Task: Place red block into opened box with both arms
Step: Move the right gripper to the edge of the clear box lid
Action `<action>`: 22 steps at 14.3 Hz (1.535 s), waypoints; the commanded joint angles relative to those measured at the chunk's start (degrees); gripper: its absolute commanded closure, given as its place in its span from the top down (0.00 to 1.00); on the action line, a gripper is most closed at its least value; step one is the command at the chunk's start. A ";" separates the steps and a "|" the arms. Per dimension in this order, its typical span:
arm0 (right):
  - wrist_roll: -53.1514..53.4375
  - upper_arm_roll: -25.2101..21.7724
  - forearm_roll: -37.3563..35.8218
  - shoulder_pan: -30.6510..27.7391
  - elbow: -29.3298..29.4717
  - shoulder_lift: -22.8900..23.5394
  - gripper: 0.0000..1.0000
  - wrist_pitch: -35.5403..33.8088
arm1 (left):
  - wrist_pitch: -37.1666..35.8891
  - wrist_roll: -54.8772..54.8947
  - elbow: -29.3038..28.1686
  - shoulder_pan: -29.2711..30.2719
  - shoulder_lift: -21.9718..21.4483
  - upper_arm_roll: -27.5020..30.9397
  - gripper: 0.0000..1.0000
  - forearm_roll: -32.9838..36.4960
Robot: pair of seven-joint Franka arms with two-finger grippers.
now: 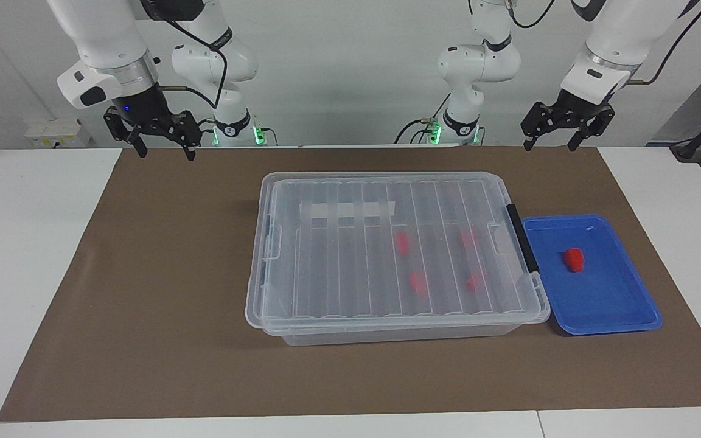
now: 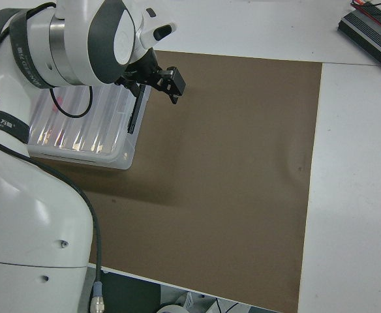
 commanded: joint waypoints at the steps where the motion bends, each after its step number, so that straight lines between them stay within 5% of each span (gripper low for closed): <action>1: -0.03 0.35 0.93 -0.31 -2.93 -1.24 1.00 4.28 | -0.37 0.03 -1.01 0.34 -1.02 -0.16 1.00 0.52; 13: 10.69 0.35 0.05 10.15 -13.65 2.28 0.97 22.30 | -0.46 0.03 -1.01 0.34 -1.02 -0.16 1.00 0.52; 22: 12.28 0.26 -1.09 12.09 -16.46 7.56 0.97 28.11 | -0.46 0.12 -1.01 0.34 -1.02 -0.16 1.00 0.52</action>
